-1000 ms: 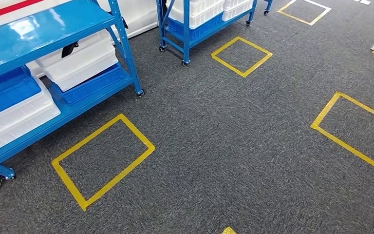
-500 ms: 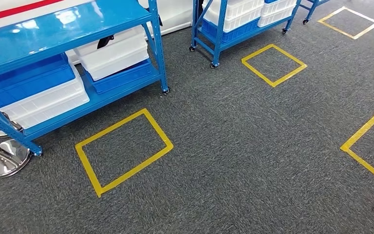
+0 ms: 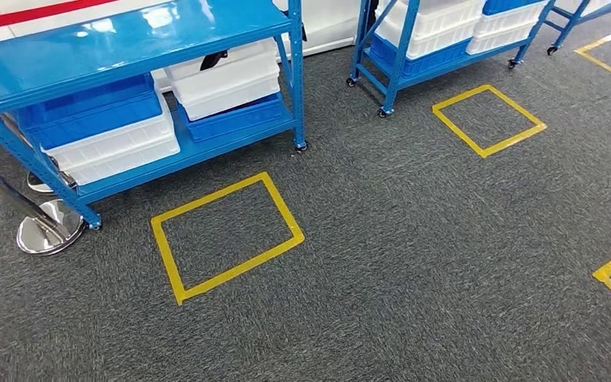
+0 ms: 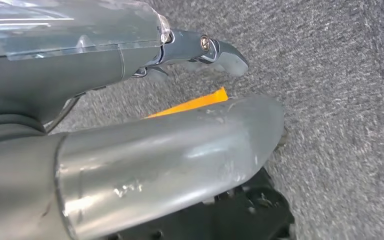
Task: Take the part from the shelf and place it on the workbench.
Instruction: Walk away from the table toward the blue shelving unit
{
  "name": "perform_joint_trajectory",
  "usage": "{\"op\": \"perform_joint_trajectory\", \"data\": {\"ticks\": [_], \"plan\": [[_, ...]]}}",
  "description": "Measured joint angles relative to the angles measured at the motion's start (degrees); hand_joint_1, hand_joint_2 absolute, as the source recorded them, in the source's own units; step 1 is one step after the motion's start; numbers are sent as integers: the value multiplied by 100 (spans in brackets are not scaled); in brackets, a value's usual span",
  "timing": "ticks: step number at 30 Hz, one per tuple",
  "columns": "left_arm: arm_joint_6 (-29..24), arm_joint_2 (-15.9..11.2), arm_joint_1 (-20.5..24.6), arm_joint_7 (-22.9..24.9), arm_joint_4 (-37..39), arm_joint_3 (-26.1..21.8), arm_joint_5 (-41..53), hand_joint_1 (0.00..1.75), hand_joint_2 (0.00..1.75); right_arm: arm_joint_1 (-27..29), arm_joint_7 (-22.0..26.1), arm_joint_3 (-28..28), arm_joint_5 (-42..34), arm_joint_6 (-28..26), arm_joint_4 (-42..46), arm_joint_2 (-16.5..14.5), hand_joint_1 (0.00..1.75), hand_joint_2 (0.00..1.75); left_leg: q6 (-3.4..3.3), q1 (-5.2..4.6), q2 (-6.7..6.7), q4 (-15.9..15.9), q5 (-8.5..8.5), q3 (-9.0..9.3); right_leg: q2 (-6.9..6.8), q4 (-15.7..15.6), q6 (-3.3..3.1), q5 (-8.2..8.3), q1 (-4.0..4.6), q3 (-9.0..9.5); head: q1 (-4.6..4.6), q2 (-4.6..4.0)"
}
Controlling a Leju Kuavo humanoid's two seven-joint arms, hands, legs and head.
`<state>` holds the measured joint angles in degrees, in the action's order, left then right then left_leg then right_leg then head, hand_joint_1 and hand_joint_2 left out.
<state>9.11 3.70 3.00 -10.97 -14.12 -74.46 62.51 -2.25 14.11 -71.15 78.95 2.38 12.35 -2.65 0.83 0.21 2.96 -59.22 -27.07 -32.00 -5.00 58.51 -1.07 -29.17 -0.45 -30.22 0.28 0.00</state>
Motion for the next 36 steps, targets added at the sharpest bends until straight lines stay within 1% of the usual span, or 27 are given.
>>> {"op": "perform_joint_trajectory", "data": {"ticks": [1, 3, 5, 7, 8, 9, 10, 11, 12, 14, 15, 16, 18, 19, 21, 22, 23, 24, 25, 26, 27, 28, 29, 30, 31, 34, 36], "plan": [[1, -2, 5, -2, 0, 0, 2, 0, 0, -9, 2, -1, 0, 5, 0, 3, 0, 0, -39, -20, 29, 106, 9, 40, -46, -1, 30, -12, 9, 15, 4, 0], [2, -3, -3, -4, 0, 0, 4, 0, 0, -42, 10, -2, -1, 14, 1, 12, 0, 0, -109, -20, -82, 145, 33, 44, -119, -15, 94, -27, 10, 51, 8, 0], [1, 0, -8, -5, 0, -1, 5, 0, 0, -60, 20, -3, -1, 20, 1, 28, 0, 0, -186, 11, -183, 218, 84, 83, 42, 118, 153, -150, -9, 26, 27, 0], [1, 4, 12, -5, 0, 1, 7, 0, 0, -48, 26, -4, -1, 28, 0, 43, 0, 0, -239, 24, -283, 253, 118, 93, 337, 675, 187, -482, -35, -228, 58, 0], [2, 4, 20, -4, 0, 1, 8, 0, 0, -39, 27, -4, -1, 32, 0, 45, 0, 0, -251, 22, -339, 252, 123, 84, 421, 1056, 196, -659, -41, -420, 67, 0], [3, 4, 25, -4, 0, 2, 9, 0, 0, -32, 25, -5, -1, 34, 0, 49, 0, 0, -253, 20, -401, 250, 123, 78, 459, 1376, 206, -766, -45, -590, 70, 0], [4, 4, 24, -5, 0, 1, 9, 0, 0, -26, 24, -7, -2, 35, 0, 55, 0, 0, -252, 19, -469, 245, 122, 79, 475, 1532, 213, -759, -46, -689, 70, 0], [7, 4, 21, -6, 0, 1, 9, 0, 0, -22, 22, -9, -2, 36, 0, 60, 0, 0, -247, 20, -539, 237, 119, 83, 485, 1452, 214, -625, -50, -677, 71, 0], [10, 6, 19, -8, 0, 0, 9, 0, 0, -20, 21, -10, -2, 37, 0, 67, 0, 0, -237, 22, -611, 224, 113, 89, 512, 1161, 210, -404, -59, -565, 71, 0], [20, 11, 20, -17, 1, 0, 9, 0, 0, -11, 19, -13, -2, 40, 0, 81, 0, 0, -197, 19, -742, 176, 89, 77, 710, 408, 189, -17, -79, -258, 73, 0], [24, 13, 23, -28, 1, 1, 10, 0, 0, -10, 18, -14, -3, 42, 0, 86, 0, 0, -167, 13, -799, 154, 81, 61, 788, 167, 176, 72, -83, -161, 72, 0], [26, 14, 23, -38, 1, 1, 10, 0, 0, -9, 15, -15, -6, 42, 1, 89, 0, 0, -133, 9, -848, 143, 78, 40, 837, 62, 161, 85, -77, -122, 71, 0], [25, 10, 10, -53, 0, 1, 12, 0, 0, -24, 6, -17, -15, 41, 1, 90, 0, 0, -60, 10, -945, 153, 88, 14, 744, 41, 115, 88, -66, -114, 70, 0], [23, 9, -1, -55, 1, 0, 12, 0, 0, -30, 2, -19, -20, 40, 1, 87, 0, 0, -28, 13, -919, 132, 70, 1, 687, 17, 80, 99, -72, -101, 69, 0], [24, 9, 0, -60, 2, 0, 13, 0, 0, -27, -7, -34, -39, 33, 2, 85, 0, 0, 30, 14, -695, -169, -132, -138, 570, -33, -4, 120, -92, -81, 22, 0], [25, 14, 8, -67, 2, 0, 10, 0, 0, -19, -12, -50, -56, 25, 2, 85, 0, 0, 53, 22, -536, -496, -319, -288, 514, -40, -34, 119, -83, -77, -3, 0], [28, 15, 17, -74, 2, 0, 7, 0, 0, -11, -17, -71, -74, 16, 2, 86, 0, 0, 78, 32, -433, -887, -515, -473, 465, -39, -55, 114, -73, -78, -26, 0], [28, 15, 20, -83, 2, -1, 2, 0, 0, -7, -22, -92, -91, 7, 2, 86, 0, 0, 100, 44, -380, -1246, -657, -640, 415, -35, -61, 108, -64, -79, -27, 0], [29, 15, 16, -90, 2, -1, -2, 0, 0, -7, -25, -110, -99, 1, 2, 86, 0, 0, 117, 54, -357, -1452, -697, -733, 377, -31, -63, 102, -58, -77, -28, 0], [33, 14, 10, -96, 2, -1, -5, 0, 0, -9, -25, -125, -103, -3, 2, 86, 0, 0, 127, 62, -345, -1440, -623, -722, 350, -27, -59, 90, -57, -71, -29, 0], [43, 14, 4, -103, 2, -1, -7, 0, 0, -13, -26, -134, -105, -5, 2, 86, 0, 0, 127, 68, -332, -1209, -456, -602, 332, -23, -46, 68, -58, -59, -29, 0], [58, 12, 0, -115, 2, -1, -8, 0, 0, -17, -26, -141, -105, -6, 2, 86, 0, 0, 111, 70, -309, -811, -249, -393, 316, -21, -28, 39, -58, -40, -31, 0], [75, 9, 2, -130, 2, -1, -8, 0, 0, -19, -26, -145, -105, -6, 2, 85, 0, 0, 79, 59, -272, -406, -124, -183, 298, -19, 0, 3, -51, -16, -29, 0], [92, 7, 6, -144, 2, -1, -6, 0, 0, -20, -26, -148, -105, -6, 2, 85, 0, 0, 36, 43, -244, -95, -69, -20, 284, -24, 40, -33, -46, 10, -26, 0], [105, 4, 9, -155, 2, -1, -2, 0, 0, -21, -27, -149, -104, -6, 2, 84, 0, 0, -10, 23, -221, 94, -80, 77, 268, -38, 84, -57, -42, 37, -25, 0], [120, 1, -19, -162, 2, -1, 13, 0, 0, -27, -42, -150, -101, -6, 2, 84, 0, 0, -157, 15, -253, 207, -150, 181, 264, 58, 210, -24, -54, 102, -11, 0], [122, 1, -42, -155, 2, -1, 28, 0, 0, -29, -62, -150, -93, -1, 1, 84, 0, 0, -245, 28, -276, 244, -159, 322, 344, 345, 247, -110, -71, -9, 15, 0]]}}
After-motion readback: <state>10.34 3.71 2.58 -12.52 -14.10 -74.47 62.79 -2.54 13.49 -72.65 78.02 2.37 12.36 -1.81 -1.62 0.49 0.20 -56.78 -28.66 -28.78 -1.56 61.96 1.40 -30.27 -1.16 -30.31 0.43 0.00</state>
